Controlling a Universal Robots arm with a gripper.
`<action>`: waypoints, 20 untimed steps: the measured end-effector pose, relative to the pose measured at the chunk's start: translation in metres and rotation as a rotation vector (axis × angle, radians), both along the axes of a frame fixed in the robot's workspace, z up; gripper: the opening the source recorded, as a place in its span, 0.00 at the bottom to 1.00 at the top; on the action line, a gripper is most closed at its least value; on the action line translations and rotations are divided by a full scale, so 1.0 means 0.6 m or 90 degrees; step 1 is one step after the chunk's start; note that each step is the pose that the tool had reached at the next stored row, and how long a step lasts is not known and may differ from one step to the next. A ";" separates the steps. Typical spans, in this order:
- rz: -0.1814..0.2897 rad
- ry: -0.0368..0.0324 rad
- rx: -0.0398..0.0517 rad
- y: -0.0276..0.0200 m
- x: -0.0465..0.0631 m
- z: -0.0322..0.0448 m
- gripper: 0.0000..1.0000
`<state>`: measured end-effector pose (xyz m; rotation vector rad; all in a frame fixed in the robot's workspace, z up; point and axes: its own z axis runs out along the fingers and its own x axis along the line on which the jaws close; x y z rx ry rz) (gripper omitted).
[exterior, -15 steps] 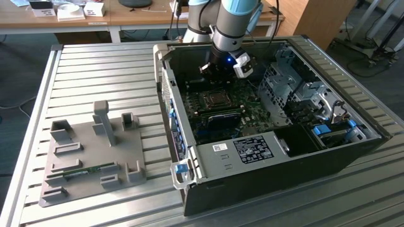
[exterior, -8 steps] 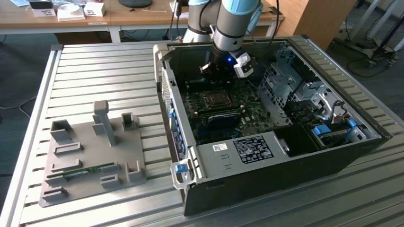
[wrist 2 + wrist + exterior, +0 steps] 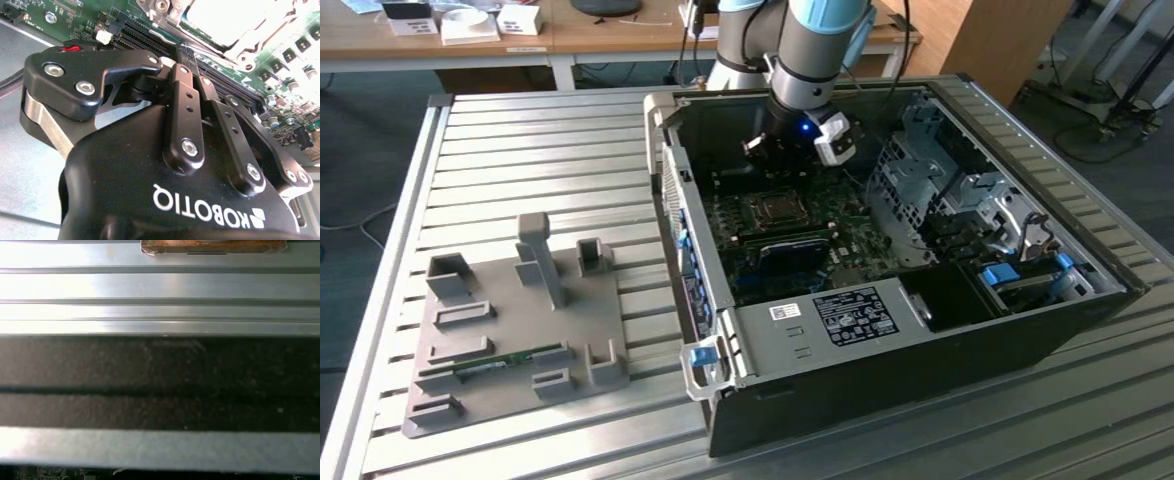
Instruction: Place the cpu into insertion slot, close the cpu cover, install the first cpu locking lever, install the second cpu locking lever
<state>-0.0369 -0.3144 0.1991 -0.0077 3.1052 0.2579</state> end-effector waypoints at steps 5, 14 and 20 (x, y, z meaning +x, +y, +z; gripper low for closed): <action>0.000 -0.0001 0.0001 0.0001 0.000 -0.002 0.11; 0.000 -0.0001 -0.0007 -0.0002 0.001 0.000 0.11; 0.000 0.0000 -0.0014 -0.0022 0.001 0.000 0.11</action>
